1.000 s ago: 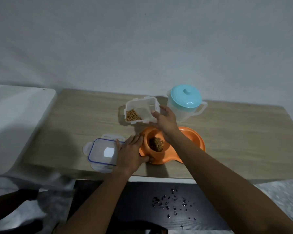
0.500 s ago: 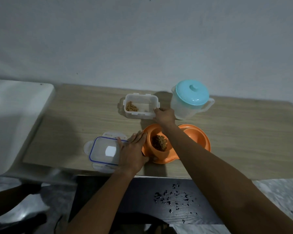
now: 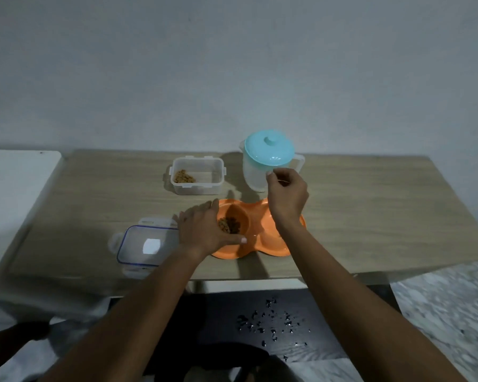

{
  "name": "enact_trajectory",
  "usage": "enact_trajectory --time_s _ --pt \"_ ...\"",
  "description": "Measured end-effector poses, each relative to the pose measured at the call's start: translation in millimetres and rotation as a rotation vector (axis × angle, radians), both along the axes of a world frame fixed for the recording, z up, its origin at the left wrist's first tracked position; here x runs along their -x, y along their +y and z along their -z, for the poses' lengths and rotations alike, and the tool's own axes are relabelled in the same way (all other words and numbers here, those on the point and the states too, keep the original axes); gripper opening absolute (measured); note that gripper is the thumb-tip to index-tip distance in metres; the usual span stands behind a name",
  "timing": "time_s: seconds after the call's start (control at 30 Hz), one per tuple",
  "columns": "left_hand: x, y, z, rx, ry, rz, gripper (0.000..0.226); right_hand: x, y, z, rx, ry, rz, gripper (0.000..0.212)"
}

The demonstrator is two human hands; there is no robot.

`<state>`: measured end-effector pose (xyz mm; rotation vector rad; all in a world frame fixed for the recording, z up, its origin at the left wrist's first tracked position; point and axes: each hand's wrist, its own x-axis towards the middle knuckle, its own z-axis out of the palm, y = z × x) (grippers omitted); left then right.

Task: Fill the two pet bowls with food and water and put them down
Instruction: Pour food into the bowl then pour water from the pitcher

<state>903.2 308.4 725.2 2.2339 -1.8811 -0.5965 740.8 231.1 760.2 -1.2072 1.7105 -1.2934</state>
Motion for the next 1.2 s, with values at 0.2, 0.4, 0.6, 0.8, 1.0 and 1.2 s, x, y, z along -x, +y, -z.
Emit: enact_trajectory --time_s 0.2,0.4,0.6,0.8,1.0,1.2 --pt "29 -19 -12 -0.191 0.053 -0.002 0.126 43 -61 -15 -0.073 0.134 -0.038 0.050" --pt "43 -26 -19 -0.242 0.069 -0.145 0.122 54 -92 -7 -0.253 0.067 -0.253 0.064" --pt "44 -27 -10 -0.264 0.079 -0.217 0.131 59 -96 2 -0.275 -0.176 -0.310 0.041" --pt "49 -25 -9 -0.252 0.107 -0.246 0.127 85 -95 -11 -0.224 -0.193 -0.271 0.063" --pt "52 -25 -10 -0.260 0.118 -0.267 0.129 122 -82 -48 -0.135 0.072 -0.404 0.067" --pt "56 -22 -13 -0.249 0.134 -0.248 0.127 147 -62 -71 -0.086 0.365 -0.522 0.067"
